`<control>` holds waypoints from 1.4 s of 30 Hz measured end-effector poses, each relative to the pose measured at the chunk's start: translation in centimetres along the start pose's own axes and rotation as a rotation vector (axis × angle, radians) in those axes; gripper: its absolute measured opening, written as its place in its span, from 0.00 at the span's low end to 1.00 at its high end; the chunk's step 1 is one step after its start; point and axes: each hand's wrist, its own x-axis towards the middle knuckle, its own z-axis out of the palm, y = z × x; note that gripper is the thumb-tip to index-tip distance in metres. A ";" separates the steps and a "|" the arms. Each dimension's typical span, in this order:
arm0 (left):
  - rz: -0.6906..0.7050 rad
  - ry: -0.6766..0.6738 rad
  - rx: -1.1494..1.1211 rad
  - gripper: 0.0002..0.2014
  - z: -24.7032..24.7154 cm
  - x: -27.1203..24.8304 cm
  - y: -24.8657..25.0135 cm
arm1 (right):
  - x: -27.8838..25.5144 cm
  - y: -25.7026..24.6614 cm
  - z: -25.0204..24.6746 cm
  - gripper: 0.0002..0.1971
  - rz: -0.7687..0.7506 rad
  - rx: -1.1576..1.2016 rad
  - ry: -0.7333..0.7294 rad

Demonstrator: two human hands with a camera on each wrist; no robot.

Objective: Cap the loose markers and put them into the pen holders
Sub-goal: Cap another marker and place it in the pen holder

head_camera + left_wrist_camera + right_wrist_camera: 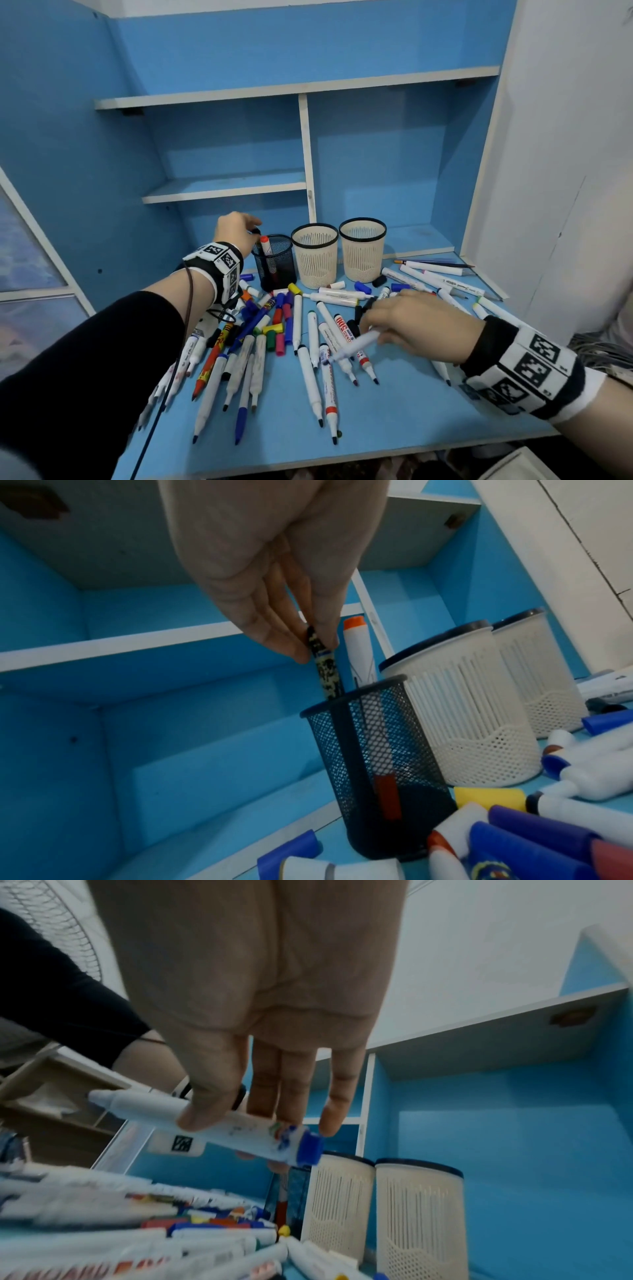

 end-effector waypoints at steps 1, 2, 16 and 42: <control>0.001 -0.010 0.014 0.13 -0.1 -0.1 -0.1 | 0.0 0.0 -0.3 0.12 0.018 0.034 0.031; 0.004 -0.020 0.024 0.12 -0.2 -0.2 -0.2 | 0.0 0.0 -0.5 0.11 0.035 0.065 0.063; 0.100 -0.638 0.287 0.06 -6.0 -10.3 -0.7 | -1.7 0.8 -0.5 0.09 0.207 0.452 0.509; -0.006 -0.656 0.337 0.13 3.2 -5.1 -0.7 | -3.1 -0.4 2.1 0.13 0.381 0.748 0.545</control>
